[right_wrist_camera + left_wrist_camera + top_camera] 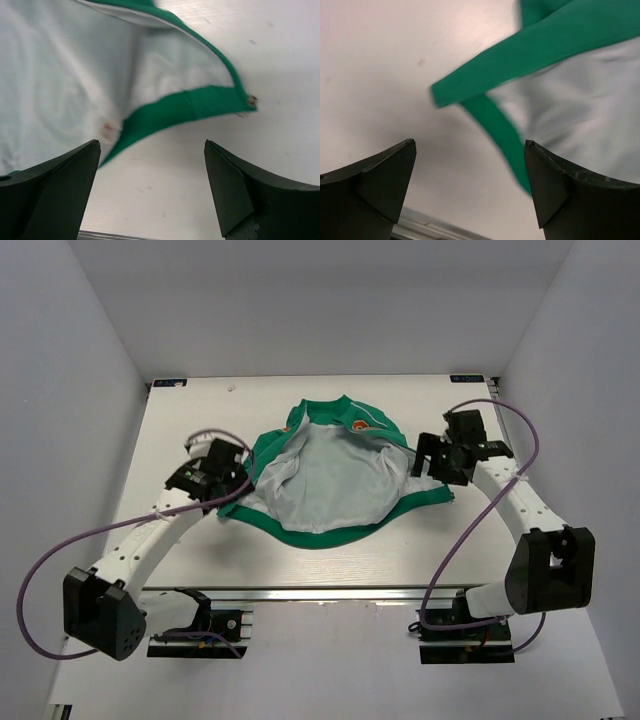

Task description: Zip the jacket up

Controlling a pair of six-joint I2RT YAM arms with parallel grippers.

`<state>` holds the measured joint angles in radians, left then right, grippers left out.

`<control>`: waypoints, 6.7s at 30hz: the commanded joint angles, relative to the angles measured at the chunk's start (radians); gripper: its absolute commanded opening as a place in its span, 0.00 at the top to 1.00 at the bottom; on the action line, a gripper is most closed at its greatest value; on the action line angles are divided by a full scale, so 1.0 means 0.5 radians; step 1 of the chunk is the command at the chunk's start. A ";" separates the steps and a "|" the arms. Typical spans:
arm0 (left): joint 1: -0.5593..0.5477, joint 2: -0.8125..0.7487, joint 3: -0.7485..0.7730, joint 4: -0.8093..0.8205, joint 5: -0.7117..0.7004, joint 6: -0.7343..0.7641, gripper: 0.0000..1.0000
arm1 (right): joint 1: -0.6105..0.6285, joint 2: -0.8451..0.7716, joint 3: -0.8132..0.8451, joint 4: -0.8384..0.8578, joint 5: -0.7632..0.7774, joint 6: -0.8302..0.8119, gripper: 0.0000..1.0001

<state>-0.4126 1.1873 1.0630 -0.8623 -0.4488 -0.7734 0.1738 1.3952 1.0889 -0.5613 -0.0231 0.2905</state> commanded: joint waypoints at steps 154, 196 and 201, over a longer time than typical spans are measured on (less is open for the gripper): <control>-0.138 1.064 -0.310 1.360 1.800 0.295 0.02 | 0.754 0.302 -0.531 0.690 0.061 0.051 0.11; -0.402 1.018 -0.208 1.209 1.416 0.265 0.02 | 1.073 0.250 -0.466 0.748 0.359 0.260 0.28; -0.402 1.012 -0.236 1.228 1.413 0.249 0.02 | 1.073 0.305 -0.451 0.767 0.387 0.299 0.27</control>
<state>-0.6098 1.6878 0.9504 -0.2649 0.2691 -0.6445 0.7052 1.5455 0.8436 -0.2249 0.1379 0.4126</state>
